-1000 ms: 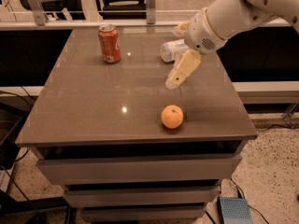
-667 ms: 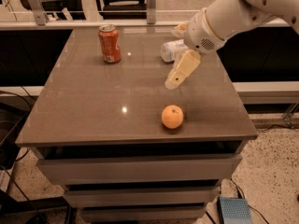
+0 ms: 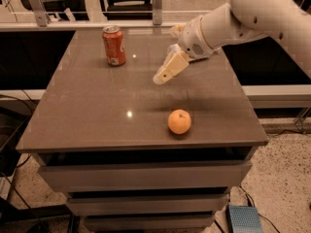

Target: Knock coke can over

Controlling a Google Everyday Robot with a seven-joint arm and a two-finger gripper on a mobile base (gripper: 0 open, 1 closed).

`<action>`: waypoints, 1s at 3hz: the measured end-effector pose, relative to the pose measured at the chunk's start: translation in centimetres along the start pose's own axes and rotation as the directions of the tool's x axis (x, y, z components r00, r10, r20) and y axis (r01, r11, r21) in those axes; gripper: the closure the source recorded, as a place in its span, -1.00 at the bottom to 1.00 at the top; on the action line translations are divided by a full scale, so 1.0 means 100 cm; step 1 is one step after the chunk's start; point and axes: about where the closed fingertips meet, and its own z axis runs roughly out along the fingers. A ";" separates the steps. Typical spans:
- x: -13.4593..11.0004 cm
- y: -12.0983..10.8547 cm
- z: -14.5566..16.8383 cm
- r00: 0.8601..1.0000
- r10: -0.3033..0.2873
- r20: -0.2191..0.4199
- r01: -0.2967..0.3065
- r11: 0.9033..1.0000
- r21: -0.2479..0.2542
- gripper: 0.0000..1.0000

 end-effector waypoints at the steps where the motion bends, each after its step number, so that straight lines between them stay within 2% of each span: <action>1: -0.009 -0.036 0.043 0.994 0.048 0.098 -0.052 0.998 0.037 -1.00; 2: -0.020 -0.063 0.086 0.983 0.085 0.165 -0.093 0.995 0.042 -1.00; 3: -0.042 -0.075 0.128 0.969 0.106 0.222 -0.110 0.994 0.006 -1.00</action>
Offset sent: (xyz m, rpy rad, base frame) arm 0.1414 0.0917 -0.0319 0.2824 -0.0105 -0.0777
